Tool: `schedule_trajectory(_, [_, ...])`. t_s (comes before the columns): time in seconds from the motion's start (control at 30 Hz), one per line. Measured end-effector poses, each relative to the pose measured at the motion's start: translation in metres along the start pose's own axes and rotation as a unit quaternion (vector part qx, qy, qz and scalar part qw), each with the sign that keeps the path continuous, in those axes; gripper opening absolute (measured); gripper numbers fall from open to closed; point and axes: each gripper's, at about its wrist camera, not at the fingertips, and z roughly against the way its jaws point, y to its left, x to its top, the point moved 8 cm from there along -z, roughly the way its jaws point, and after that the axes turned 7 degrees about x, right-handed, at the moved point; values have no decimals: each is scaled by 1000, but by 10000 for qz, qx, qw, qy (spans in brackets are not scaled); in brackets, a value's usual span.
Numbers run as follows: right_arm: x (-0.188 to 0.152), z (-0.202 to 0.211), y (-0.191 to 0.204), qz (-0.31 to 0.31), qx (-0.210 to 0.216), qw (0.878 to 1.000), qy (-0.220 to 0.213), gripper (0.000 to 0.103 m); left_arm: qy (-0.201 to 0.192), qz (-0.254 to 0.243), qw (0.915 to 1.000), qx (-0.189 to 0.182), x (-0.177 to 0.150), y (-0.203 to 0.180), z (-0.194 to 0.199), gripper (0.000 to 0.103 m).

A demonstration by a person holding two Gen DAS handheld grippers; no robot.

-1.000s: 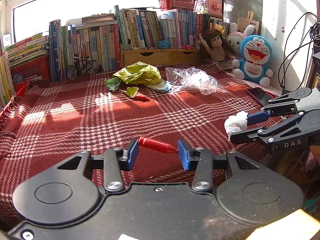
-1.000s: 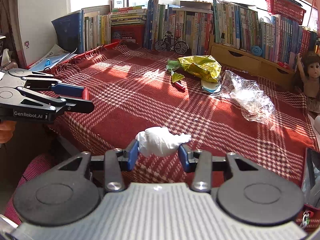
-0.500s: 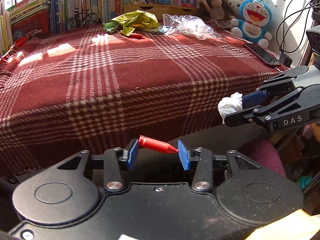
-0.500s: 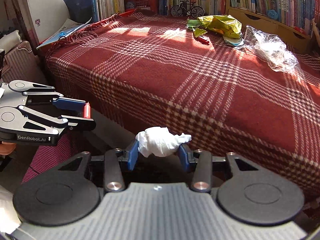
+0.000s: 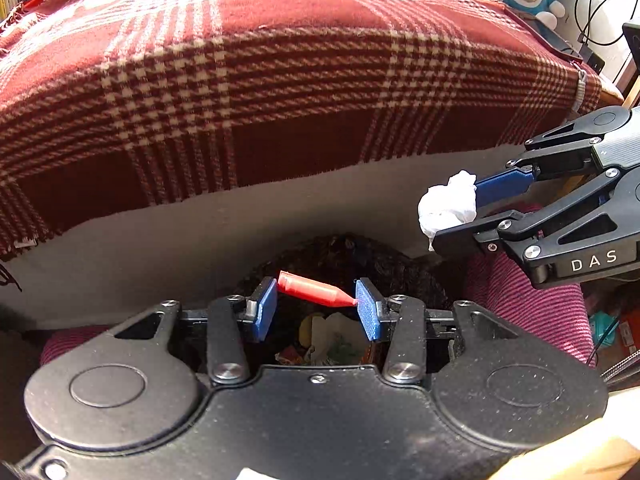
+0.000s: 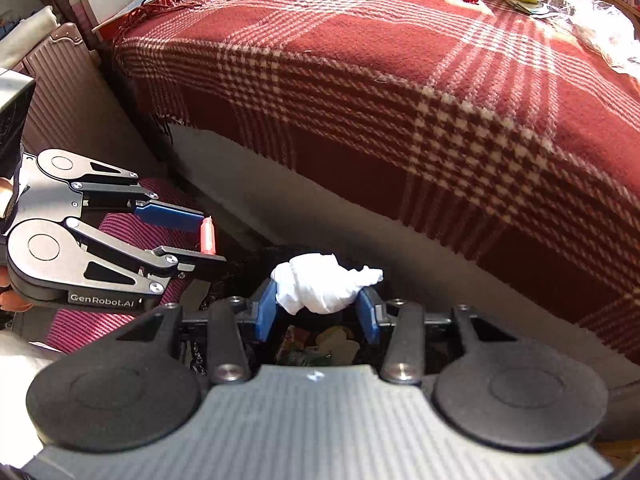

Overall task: Collect trash
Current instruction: 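Lower the crayon and tissue into the black trash bag and open both tools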

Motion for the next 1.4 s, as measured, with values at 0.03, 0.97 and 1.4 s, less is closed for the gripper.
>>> schedule_trajectory(0.03, [-2, -2, 0, -11, 4, 10000, 38, 51, 69, -9, 10000, 12, -2, 0, -3, 42])
schedule_trajectory(0.97, [-26, -30, 5, -177, 188, 9973, 684, 54, 1458, 18, 9893, -91, -34, -9, -54, 42])
schedule_trajectory(1.4, [-29, -34, 2, -152, 211, 9969, 739, 66, 1455, -52, 9893, -69, -34, -10, -56, 60])
